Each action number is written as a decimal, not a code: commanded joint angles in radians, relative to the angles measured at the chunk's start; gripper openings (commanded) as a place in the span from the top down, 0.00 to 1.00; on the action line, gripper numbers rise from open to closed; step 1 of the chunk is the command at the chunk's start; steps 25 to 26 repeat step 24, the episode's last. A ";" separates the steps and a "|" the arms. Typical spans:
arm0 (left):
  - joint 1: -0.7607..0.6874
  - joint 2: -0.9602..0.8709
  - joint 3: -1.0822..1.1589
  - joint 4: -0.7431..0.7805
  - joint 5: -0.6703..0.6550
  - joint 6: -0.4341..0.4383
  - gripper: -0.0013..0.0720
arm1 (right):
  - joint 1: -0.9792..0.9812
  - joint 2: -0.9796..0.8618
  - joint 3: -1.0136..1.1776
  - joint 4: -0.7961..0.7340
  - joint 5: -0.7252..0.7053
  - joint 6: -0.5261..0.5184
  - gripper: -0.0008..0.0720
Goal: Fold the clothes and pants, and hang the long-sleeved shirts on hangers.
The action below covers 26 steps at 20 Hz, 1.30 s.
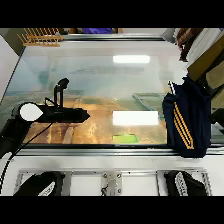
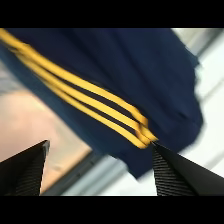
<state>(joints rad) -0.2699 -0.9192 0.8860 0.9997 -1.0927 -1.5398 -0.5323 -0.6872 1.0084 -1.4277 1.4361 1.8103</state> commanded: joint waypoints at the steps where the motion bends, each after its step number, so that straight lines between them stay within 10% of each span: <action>1: 0.000 0.000 0.000 0.002 0.001 -0.001 0.97 | 0.032 0.089 0.008 0.395 -0.148 -0.286 0.06; 6: 0.000 0.000 0.000 0.002 0.029 -0.001 0.97 | 0.303 0.060 -0.006 0.478 -0.142 -0.440 0.09; 10: 0.000 0.000 0.000 0.000 0.020 -0.001 0.97 | 0.459 0.021 -0.010 0.479 -0.142 -0.454 0.96; 26: 0.000 0.000 0.000 -0.001 0.020 -0.001 0.97 | 0.485 0.007 -0.010 0.481 -0.101 -0.453 0.96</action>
